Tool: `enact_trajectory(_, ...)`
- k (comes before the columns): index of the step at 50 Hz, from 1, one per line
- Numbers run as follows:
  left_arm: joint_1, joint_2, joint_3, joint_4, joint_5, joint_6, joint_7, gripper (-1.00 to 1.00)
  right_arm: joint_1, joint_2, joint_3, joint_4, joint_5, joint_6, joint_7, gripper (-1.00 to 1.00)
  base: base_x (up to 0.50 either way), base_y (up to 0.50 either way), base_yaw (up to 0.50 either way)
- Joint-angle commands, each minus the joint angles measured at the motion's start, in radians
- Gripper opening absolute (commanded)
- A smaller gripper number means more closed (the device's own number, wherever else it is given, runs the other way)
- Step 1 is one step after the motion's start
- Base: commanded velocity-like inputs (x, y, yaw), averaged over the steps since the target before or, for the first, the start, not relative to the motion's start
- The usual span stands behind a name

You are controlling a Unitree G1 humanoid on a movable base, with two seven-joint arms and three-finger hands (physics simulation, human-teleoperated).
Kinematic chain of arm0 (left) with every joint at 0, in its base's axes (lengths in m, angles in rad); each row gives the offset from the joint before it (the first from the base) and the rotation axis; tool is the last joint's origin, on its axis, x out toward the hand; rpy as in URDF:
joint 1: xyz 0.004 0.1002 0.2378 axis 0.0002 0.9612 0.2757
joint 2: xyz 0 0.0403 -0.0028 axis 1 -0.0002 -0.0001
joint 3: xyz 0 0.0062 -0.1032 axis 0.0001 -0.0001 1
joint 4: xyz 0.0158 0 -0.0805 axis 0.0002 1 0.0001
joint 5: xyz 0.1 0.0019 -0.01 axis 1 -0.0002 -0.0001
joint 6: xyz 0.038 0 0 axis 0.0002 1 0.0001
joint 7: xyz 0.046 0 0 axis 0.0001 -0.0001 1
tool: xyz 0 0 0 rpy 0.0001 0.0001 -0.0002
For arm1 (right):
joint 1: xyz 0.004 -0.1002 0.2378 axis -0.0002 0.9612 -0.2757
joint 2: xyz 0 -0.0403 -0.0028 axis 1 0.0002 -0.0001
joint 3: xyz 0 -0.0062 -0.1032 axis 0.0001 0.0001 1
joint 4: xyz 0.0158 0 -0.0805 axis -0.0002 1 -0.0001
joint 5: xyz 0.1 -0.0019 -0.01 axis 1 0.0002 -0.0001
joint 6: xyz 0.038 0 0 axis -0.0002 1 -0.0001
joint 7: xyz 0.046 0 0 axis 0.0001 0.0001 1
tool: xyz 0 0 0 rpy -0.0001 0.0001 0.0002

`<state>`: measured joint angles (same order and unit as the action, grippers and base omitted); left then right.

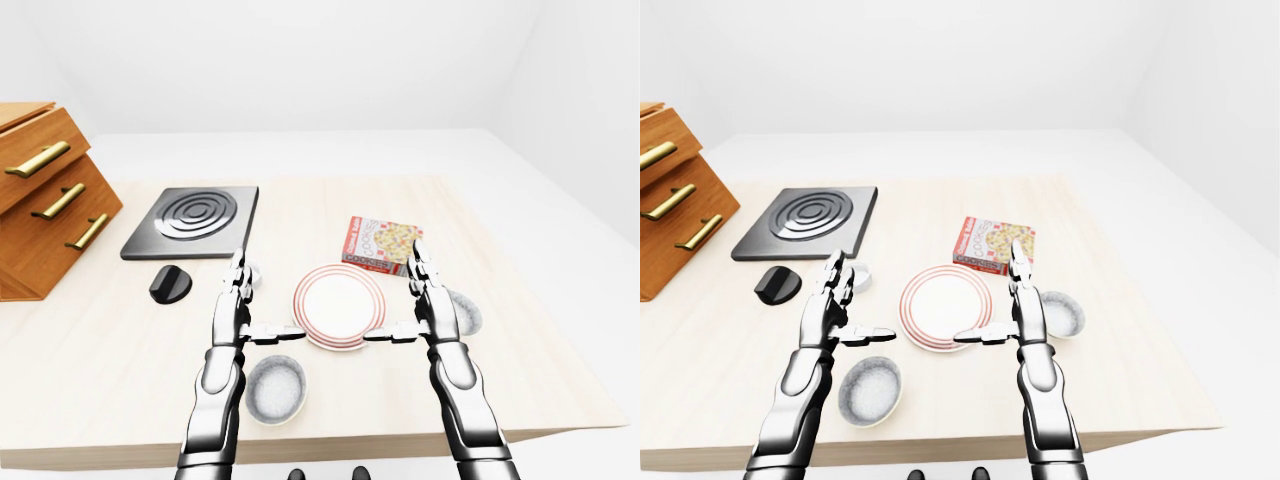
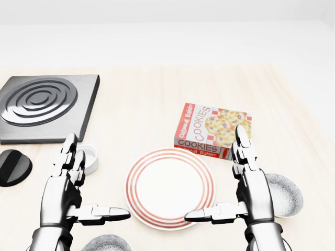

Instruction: Pick the akita bowl next to the plate and place it on the plate.

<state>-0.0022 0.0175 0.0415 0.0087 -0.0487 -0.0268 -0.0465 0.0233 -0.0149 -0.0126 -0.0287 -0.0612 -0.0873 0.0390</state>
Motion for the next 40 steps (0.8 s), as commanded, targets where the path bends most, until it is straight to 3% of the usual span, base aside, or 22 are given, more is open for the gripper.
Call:
enact_trajectory(1, 0.000, 0.001, 0.001, 0.001, 0.001, -0.004, 0.001, 1.00, 0.001, 0.000, 0.000, 0.007, -0.003, 0.000, -0.005, 1.00, 0.00, 0.00, 0.00)
enact_trajectory(3, -0.001, 0.002, 0.002, 0.004, 0.001, -0.007, 0.000, 1.00, 0.000, 0.000, -0.001, 0.014, 0.000, 0.000, -0.003, 1.00, 0.00, 0.00, 0.00)
enact_trajectory(6, 0.004, 0.000, -0.002, -0.019, 0.003, 0.011, 0.004, 1.00, 0.005, 0.000, 0.000, 0.000, -0.002, 0.000, -0.004, 1.00, 0.00, 0.00, 0.00)
enact_trajectory(8, -0.002, 0.003, 0.003, 0.005, 0.003, -0.010, 0.001, 1.00, 0.004, 0.000, 0.000, 0.005, -0.003, 0.000, -0.004, 1.00, 0.00, 0.00, 0.00)
enact_trajectory(15, 0.003, 0.008, -0.001, -0.030, 0.044, -0.016, 0.011, 1.00, 0.005, 0.001, 0.003, 0.000, -0.012, 0.000, -0.008, 1.00, 0.00, 0.00, 0.00)
enact_trajectory(18, 0.007, 0.011, -0.002, -0.047, 0.072, -0.033, 0.014, 1.00, 0.004, 0.000, 0.001, 0.013, -0.011, 0.000, -0.008, 1.00, 0.00, 0.00, 0.00)
enact_trajectory(20, 0.009, 0.011, -0.001, -0.075, 0.084, -0.021, 0.015, 1.00, 0.003, 0.000, 0.000, 0.016, -0.010, 0.000, -0.008, 1.00, 0.00, 0.00, 0.00)
enact_trajectory(23, 0.008, 0.015, 0.003, -0.100, 0.102, -0.023, 0.016, 1.00, 0.006, 0.000, 0.001, 0.006, -0.011, 0.000, -0.007, 1.00, 0.00, 0.00, 0.00)
enact_trajectory(30, -0.007, 0.036, 0.042, -0.255, 0.143, 0.027, 0.006, 1.00, 0.004, 0.000, 0.002, 0.016, -0.013, 0.000, -0.009, 1.00, 0.00, 0.00, 0.00)
enact_trajectory(31, -0.009, 0.039, 0.049, -0.292, 0.151, 0.047, 0.004, 1.00, 0.006, 0.000, 0.002, 0.017, -0.014, 0.000, -0.009, 1.00, 0.00, 0.00, 0.00)
enact_trajectory(35, -0.025, 0.048, 0.078, -0.341, 0.155, 0.080, -0.006, 1.00, 0.008, 0.001, 0.004, 0.007, -0.016, 0.000, -0.010, 1.00, 0.00, 0.00, 0.00)
enact_trajectory(36, -0.069, 0.079, 0.159, -0.392, 0.104, 0.114, -0.003, 1.00, 0.002, 0.000, 0.002, 0.033, -0.017, 0.000, -0.012, 1.00, 0.00, 0.00, 0.00)
enact_trajectory(40, -0.098, 0.118, 0.223, -0.414, 0.068, 0.114, 0.008, 1.00, 0.005, 0.001, 0.004, 0.022, -0.019, 0.000, -0.014, 1.00, 0.00, 0.00, 0.00)
